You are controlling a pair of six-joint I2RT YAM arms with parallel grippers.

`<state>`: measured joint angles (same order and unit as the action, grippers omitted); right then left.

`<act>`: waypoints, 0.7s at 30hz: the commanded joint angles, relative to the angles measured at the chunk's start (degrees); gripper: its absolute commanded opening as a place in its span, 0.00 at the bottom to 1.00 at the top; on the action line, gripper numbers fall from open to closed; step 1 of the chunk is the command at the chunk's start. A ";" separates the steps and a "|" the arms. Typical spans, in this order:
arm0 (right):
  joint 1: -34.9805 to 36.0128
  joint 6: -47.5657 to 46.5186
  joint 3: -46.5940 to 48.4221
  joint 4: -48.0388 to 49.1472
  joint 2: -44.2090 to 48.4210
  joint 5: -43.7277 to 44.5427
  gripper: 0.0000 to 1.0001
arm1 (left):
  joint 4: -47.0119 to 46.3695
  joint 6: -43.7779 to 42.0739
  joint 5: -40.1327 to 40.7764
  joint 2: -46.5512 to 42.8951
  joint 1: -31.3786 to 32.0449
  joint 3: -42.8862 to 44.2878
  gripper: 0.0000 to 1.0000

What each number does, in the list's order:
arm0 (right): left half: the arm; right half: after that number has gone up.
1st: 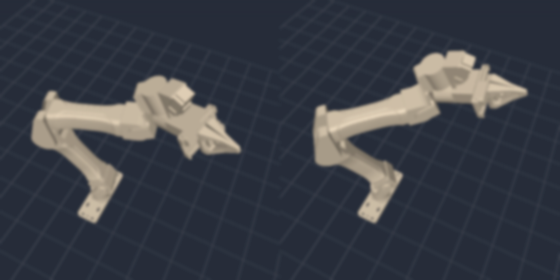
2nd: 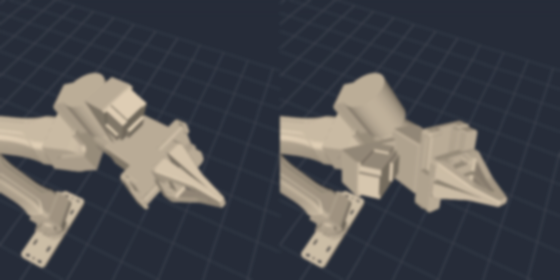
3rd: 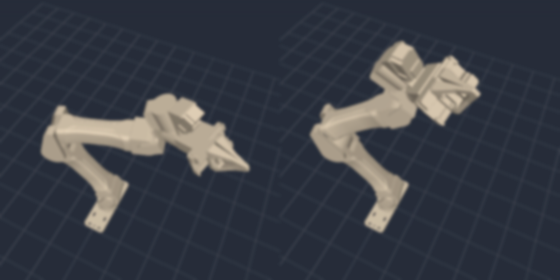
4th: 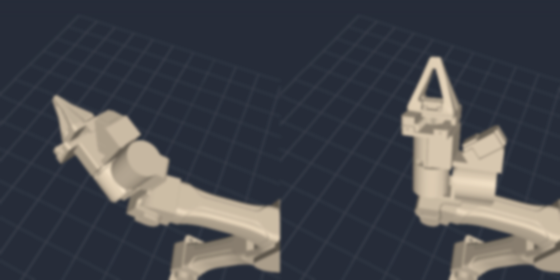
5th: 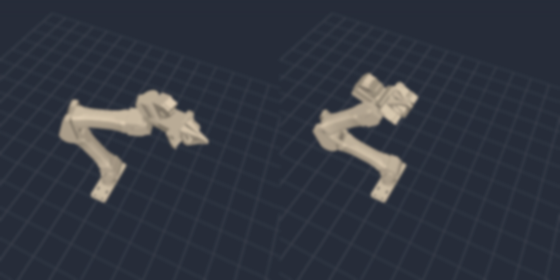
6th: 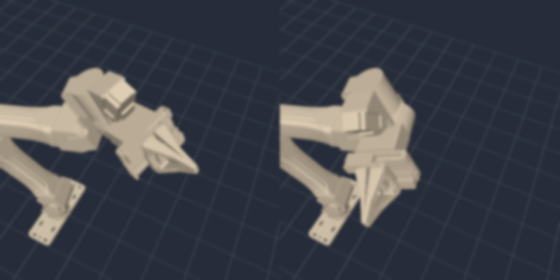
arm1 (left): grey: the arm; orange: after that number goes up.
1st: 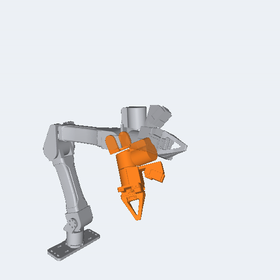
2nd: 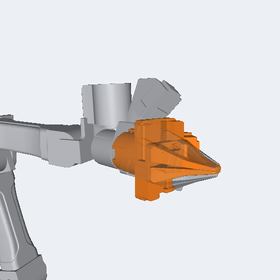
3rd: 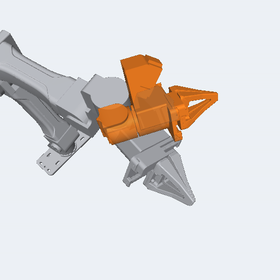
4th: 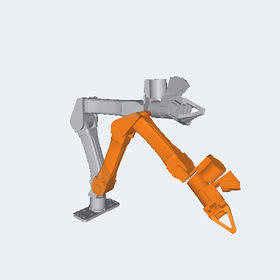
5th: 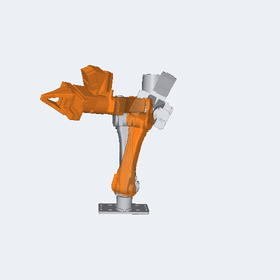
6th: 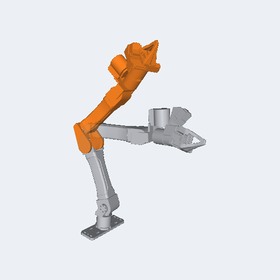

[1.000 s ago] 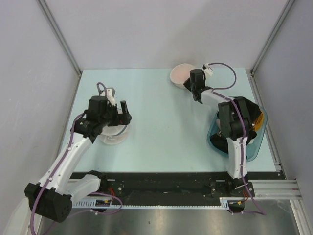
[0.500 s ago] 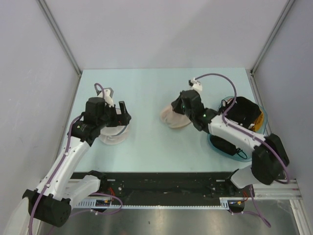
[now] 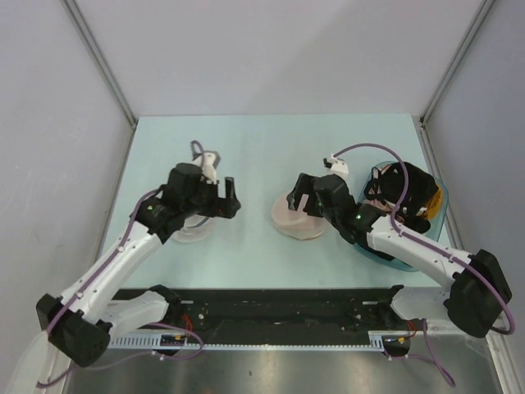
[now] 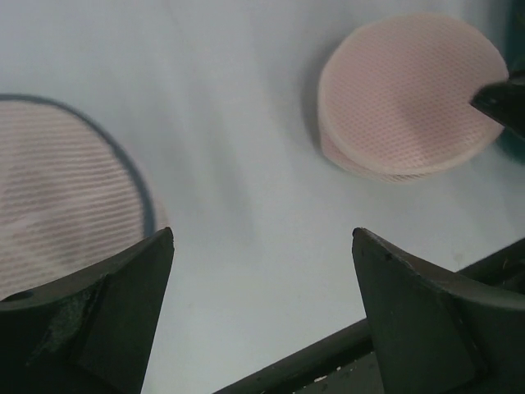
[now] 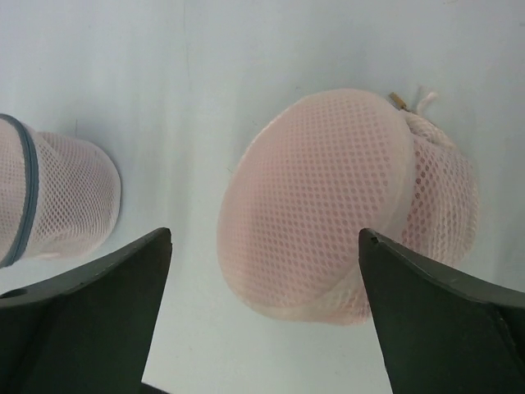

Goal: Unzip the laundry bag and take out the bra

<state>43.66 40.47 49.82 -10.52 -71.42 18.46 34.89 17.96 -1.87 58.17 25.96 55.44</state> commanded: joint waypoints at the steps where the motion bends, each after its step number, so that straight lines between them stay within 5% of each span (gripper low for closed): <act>1: -3.38 -3.20 0.54 -2.56 5.31 -1.84 1.00 | -1.23 -3.19 9.13 3.43 12.43 5.03 0.94; 10: -10.96 -6.36 2.03 -17.59 22.19 8.34 1.00 | -9.02 -7.93 19.71 13.36 31.16 6.09 1.00; 21: -15.97 -4.70 2.03 -26.39 32.13 9.93 1.00 | -14.42 -11.36 17.77 36.03 34.95 18.90 1.00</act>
<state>27.86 35.31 50.06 -32.84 -41.56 26.20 24.01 9.72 14.04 89.25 60.25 69.91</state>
